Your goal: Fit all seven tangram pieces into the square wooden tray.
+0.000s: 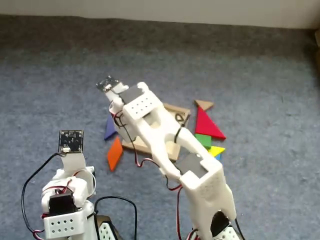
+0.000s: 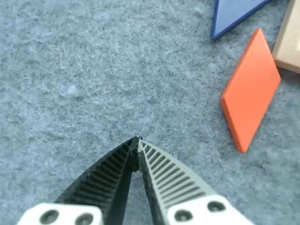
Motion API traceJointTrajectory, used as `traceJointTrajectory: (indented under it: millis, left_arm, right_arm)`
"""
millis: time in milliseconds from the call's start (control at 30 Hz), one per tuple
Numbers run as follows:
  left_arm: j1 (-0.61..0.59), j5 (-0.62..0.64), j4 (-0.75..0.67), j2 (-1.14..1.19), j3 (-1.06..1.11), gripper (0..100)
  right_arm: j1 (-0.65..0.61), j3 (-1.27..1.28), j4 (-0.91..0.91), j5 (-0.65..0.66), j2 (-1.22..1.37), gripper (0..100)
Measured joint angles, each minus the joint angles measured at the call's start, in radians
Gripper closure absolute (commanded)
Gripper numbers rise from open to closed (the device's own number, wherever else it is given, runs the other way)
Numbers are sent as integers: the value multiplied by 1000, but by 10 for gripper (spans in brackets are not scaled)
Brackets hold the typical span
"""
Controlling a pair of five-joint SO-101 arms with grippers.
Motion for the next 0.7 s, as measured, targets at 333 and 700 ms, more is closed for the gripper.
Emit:
traceJointTrajectory:
  millis: [333,700]
  left_arm:
    - [0,0,0,0,0,993]
    - [0,0,0,0,0,993]
  right_arm:
    - [152,98,106,0,-301,954]
    - [428,496,-25,89,-532,837]
